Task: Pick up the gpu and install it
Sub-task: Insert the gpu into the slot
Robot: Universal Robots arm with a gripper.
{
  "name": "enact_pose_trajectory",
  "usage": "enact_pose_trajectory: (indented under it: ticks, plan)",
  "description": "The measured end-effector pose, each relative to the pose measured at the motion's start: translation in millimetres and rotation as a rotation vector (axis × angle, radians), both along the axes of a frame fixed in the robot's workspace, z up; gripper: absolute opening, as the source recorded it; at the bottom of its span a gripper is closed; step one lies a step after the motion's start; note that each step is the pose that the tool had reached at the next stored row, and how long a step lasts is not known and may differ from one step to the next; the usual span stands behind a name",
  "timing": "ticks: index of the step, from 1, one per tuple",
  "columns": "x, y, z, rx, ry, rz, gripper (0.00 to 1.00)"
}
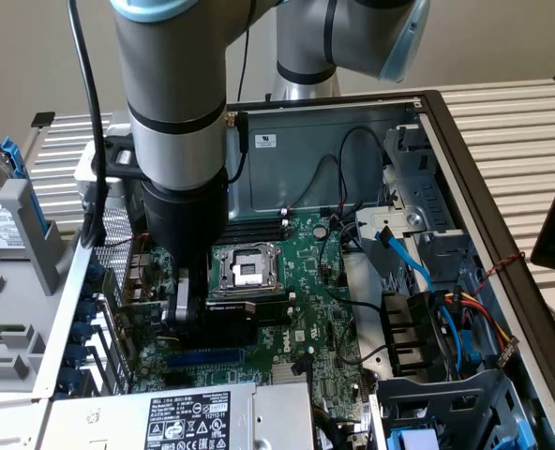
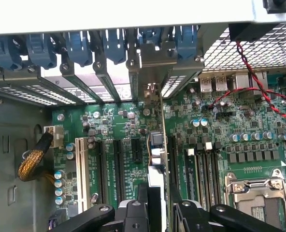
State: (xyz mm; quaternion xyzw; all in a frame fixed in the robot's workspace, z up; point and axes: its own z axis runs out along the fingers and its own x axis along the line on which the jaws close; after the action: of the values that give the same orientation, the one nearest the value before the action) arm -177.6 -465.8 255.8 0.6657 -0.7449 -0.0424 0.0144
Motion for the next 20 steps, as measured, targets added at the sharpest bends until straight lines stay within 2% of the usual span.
enact_pose_trajectory:
  ticks: [20]
  plan:
    - [2.3, -4.7, 3.7, 0.0002, 0.0, -0.006, 0.27]
